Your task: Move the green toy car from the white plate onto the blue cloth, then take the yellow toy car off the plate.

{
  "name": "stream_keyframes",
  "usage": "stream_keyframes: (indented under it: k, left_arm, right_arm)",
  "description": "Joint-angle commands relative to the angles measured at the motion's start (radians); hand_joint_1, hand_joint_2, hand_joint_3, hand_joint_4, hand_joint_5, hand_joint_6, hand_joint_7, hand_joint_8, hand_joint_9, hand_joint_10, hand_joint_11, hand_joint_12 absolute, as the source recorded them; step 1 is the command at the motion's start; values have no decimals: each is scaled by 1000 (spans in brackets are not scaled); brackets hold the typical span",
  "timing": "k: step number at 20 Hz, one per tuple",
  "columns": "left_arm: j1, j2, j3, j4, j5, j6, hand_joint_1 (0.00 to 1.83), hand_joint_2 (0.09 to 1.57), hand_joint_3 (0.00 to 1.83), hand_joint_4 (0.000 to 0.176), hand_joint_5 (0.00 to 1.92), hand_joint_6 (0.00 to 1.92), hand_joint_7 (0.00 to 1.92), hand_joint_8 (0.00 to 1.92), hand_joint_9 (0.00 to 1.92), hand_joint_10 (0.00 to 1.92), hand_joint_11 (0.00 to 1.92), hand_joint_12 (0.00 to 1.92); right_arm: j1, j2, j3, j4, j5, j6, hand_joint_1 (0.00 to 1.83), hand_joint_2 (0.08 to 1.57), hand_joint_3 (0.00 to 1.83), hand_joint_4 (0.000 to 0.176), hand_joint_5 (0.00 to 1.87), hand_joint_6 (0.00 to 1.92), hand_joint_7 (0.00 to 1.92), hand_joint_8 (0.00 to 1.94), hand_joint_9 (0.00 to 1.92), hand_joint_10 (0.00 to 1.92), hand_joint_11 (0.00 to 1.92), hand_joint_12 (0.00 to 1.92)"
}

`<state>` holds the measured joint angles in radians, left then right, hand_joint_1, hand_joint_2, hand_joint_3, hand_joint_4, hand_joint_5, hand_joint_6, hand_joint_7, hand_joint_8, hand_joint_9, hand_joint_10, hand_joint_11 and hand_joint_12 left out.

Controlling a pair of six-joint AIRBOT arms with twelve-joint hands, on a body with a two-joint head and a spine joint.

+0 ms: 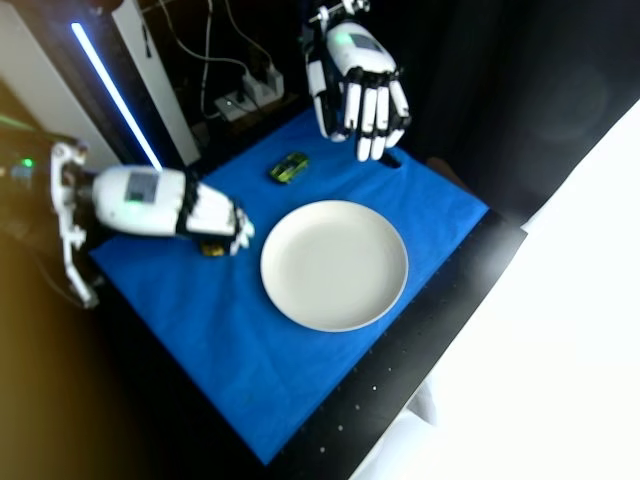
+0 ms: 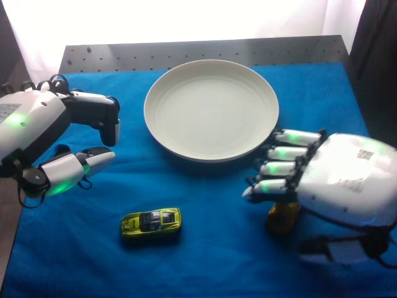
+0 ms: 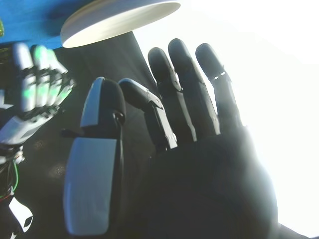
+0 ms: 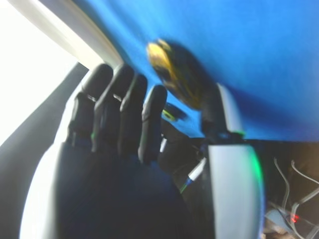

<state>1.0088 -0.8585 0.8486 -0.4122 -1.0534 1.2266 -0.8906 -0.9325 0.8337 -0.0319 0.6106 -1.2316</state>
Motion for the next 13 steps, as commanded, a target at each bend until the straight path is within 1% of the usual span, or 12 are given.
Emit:
stream_keyframes:
  k: [1, 2, 3, 5, 6, 7, 8, 9, 10, 11, 12, 13]
  left_arm:
    - [-6, -6, -1, 20, -123, -5, 1089, 1232, 0, 66, 776, 1250, 779, 1114, 729, 243, 211, 1343]
    - [-6, -6, -1, 19, -126, -5, 1119, 1244, 3, 40, 759, 1272, 725, 1382, 735, 262, 224, 1375]
    - [-6, -7, -1, 18, -128, -5, 1122, 1253, 0, 33, 742, 1287, 712, 1451, 739, 292, 243, 1381]
    - [-3, -7, 0, 17, -132, -5, 1114, 1263, 1, 42, 734, 1332, 685, 1466, 710, 292, 232, 1335]
    - [-2, -7, 0, 17, -133, -5, 922, 1258, 0, 149, 707, 1380, 643, 754, 690, 269, 218, 1299]
    - [-2, -6, 1, 17, -136, -5, 868, 1268, 0, 171, 683, 1417, 725, 375, 689, 242, 219, 1276]
    - [-2, -5, 1, 17, -139, -5, 854, 1274, 0, 175, 672, 1432, 780, 189, 687, 222, 207, 1280]
    - [-2, -4, 2, 17, -142, -5, 849, 1277, 0, 176, 666, 1441, 815, 96, 684, 194, 176, 1283]
    - [-2, -3, 4, 17, -147, -5, 853, 1273, 0, 176, 671, 1433, 835, 56, 689, 174, 160, 1282]
    - [-2, -1, 6, 16, -153, -5, 855, 1272, 0, 176, 674, 1430, 842, 32, 697, 153, 173, 1268]
    - [-2, 4, 8, 14, -165, -5, 860, 1271, 0, 176, 677, 1426, 849, 23, 729, 161, 199, 1350]
    - [-2, 11, 10, 12, -182, -5, 1063, 1267, 2, 62, 710, 1339, 727, 1186, 769, 215, 243, 1467]
  right_arm:
    - [5, 16, -8, 3, 131, -2, 923, 922, 2, 0, 538, 454, 395, 972, 349, 1156, 164, 1595]
    - [5, 45, -21, 3, 155, -2, 900, 935, 4, 0, 531, 492, 420, 889, 353, 1082, 140, 1590]
    - [5, 66, -31, 3, 175, -2, 894, 951, 7, 0, 543, 542, 476, 800, 383, 1023, 166, 1597]
    - [5, 99, -38, 3, 229, -2, 870, 975, 5, 0, 404, 726, 441, 827, 386, 1053, 224, 1638]
    - [5, 115, -41, 10, 255, -2, 929, 958, 0, 0, 400, 813, 433, 962, 403, 1201, 282, 1707]
    - [5, 130, -41, 26, 282, -2, 985, 970, 3, 0, 375, 930, 428, 1124, 435, 1333, 359, 1765]
    - [5, 142, -39, 38, 304, -3, 982, 960, 0, 0, 426, 973, 488, 1134, 488, 1311, 398, 1705]
    - [5, 148, -38, 47, 324, -3, 944, 978, 6, 0, 466, 989, 518, 1129, 492, 1286, 359, 1701]
    - [5, 159, -34, 64, 364, -3, 897, 1000, 15, 0, 488, 978, 534, 1102, 506, 1252, 362, 1681]
    - [5, 166, -31, 80, 398, -3, 912, 1019, 22, 0, 526, 1012, 563, 1136, 545, 1296, 461, 1683]
    - [5, 176, -27, 108, 444, -6, 948, 1017, 19, 0, 548, 1031, 549, 1161, 488, 1363, 398, 1731]
    - [5, 183, -25, 138, 492, -20, 966, 1087, 46, 0, 467, 1101, 516, 1218, 438, 1418, 291, 1799]
